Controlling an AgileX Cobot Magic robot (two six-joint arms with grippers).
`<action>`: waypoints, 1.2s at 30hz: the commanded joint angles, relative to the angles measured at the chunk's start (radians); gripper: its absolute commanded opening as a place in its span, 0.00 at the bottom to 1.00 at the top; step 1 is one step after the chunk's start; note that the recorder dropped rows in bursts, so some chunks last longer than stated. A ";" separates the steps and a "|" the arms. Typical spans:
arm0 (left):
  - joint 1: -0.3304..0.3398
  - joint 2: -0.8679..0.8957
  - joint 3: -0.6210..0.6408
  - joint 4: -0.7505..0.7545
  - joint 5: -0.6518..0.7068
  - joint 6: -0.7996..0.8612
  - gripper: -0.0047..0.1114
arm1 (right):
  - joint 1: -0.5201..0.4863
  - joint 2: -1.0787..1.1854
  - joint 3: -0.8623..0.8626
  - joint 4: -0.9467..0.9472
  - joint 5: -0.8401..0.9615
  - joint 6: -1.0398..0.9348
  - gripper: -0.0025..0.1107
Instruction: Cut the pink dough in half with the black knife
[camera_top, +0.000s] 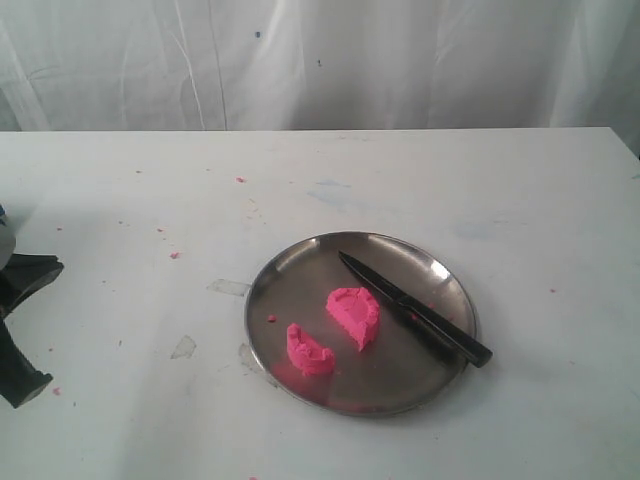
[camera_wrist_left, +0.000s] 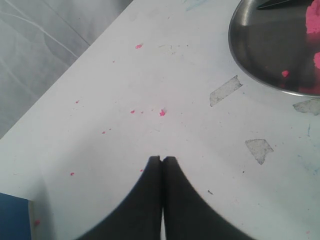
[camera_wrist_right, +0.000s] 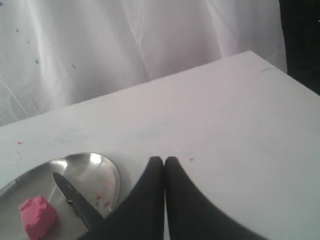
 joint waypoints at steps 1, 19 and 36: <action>0.001 -0.008 0.007 0.004 0.001 -0.009 0.04 | -0.010 -0.005 0.005 -0.112 0.076 -0.031 0.02; 0.277 -0.372 0.009 0.004 -0.073 -0.009 0.04 | -0.007 -0.005 0.005 -0.072 0.084 -0.045 0.02; 0.316 -0.695 0.027 -0.022 -0.343 -0.005 0.04 | -0.007 -0.005 0.005 -0.072 0.084 -0.045 0.02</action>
